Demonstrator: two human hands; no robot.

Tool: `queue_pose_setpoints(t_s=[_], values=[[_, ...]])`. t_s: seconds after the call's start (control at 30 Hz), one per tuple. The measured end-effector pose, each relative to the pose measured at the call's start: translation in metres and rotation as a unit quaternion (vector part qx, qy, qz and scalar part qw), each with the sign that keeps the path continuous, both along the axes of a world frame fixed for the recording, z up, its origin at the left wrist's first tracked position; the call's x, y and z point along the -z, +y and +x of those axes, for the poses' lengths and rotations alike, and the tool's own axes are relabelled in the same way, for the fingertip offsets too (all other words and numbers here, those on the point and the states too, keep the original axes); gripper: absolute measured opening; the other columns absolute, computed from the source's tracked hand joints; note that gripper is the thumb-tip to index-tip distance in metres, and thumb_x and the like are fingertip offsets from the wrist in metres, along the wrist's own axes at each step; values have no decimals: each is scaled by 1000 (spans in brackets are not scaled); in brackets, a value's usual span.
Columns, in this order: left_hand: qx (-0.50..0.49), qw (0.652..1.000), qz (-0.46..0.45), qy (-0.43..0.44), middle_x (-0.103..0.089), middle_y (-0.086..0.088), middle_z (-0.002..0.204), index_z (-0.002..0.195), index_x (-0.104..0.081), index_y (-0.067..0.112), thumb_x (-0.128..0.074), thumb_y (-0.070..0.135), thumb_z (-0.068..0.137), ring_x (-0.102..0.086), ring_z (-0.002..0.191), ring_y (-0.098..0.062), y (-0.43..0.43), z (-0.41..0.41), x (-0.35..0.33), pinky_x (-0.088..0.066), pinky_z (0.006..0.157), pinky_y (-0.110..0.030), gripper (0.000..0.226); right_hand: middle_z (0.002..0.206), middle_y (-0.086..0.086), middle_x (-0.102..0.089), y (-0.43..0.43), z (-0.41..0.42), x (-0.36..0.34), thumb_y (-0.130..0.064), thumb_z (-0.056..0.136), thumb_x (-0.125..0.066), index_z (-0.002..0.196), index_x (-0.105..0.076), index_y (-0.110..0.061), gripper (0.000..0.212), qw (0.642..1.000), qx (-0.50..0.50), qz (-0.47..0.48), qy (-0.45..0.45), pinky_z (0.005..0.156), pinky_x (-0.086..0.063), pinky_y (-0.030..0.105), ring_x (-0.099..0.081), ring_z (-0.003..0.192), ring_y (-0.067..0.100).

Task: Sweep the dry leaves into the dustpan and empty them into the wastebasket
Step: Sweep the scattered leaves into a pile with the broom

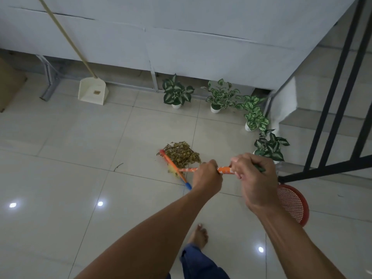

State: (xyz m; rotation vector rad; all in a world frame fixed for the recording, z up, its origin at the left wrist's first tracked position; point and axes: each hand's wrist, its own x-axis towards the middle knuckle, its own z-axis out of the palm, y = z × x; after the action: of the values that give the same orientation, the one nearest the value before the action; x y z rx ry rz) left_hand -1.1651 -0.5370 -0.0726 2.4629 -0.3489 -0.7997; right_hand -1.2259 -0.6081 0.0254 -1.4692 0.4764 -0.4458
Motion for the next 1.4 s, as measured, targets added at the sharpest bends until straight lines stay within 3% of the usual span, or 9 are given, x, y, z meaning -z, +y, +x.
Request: queue_pose_setpoints(t_s=[0.33,0.67,0.77,0.87,0.97,1.03,1.17,1.33,1.4], values=[[6,995,78,-58,-66,-10,103,106,-61,14,-54,25,94,-64,94,-31,62,55,-23,-45,69,-35,18,40,-1,-29,39,51,-23,3,81,-51,38,-43,-18,49,988,-8,145,-50,69,-40,36,-27,48,21],[36,984,167,43,-65,-15,112,103,-61,10,-56,25,92,-61,104,-34,248,124,46,-47,80,-39,19,51,3,-39,223,106,60,-6,91,-60,50,-39,-8,46,981,17,170,90,86,-47,42,-38,62,23],[69,989,126,45,-65,-15,110,97,-60,12,-54,22,93,-61,104,-33,244,131,48,-45,78,-38,13,55,13,-44,229,112,50,-2,92,-58,48,-45,-12,47,986,66,109,111,79,-50,31,-48,64,21],[106,991,67,43,-66,-10,101,92,-60,14,-54,21,95,-63,98,-28,211,129,34,-42,71,-33,10,52,6,-49,207,110,29,2,91,-54,44,-50,-19,52,990,92,36,101,83,-51,40,-55,59,12],[138,990,16,26,-67,-10,99,101,-64,11,-56,26,95,-65,93,-29,172,130,13,-47,69,-34,18,46,-3,-42,180,107,2,7,90,-48,42,-51,-21,55,993,102,11,52,91,-50,50,-44,53,16],[153,988,-2,9,-67,-12,101,104,-63,10,-57,28,94,-61,87,-29,158,133,-2,-47,69,-35,22,45,0,-34,170,108,-16,7,90,-47,41,-47,-20,56,993,109,28,17,82,-50,45,-36,51,19],[174,984,17,-26,-67,-10,99,102,-64,11,-57,30,94,-60,84,-28,155,142,-8,-45,67,-33,22,41,-4,-32,166,117,-27,6,87,-47,39,-43,-20,55,990,112,73,-33,71,-48,32,-33,47,18],[215,973,86,-12,-64,-8,95,100,-63,11,-55,33,97,-62,89,-26,183,159,21,-46,70,-33,24,45,-1,-40,192,121,9,10,91,-48,41,-45,-20,58,986,148,69,30,84,-47,45,-41,53,17],[227,969,101,-6,-62,-7,93,97,-62,11,-56,36,96,-60,88,-25,186,161,35,-47,71,-34,26,48,4,-39,201,118,25,9,92,-49,44,-43,-13,52,979,184,81,42,80,-49,38,-43,55,17]])
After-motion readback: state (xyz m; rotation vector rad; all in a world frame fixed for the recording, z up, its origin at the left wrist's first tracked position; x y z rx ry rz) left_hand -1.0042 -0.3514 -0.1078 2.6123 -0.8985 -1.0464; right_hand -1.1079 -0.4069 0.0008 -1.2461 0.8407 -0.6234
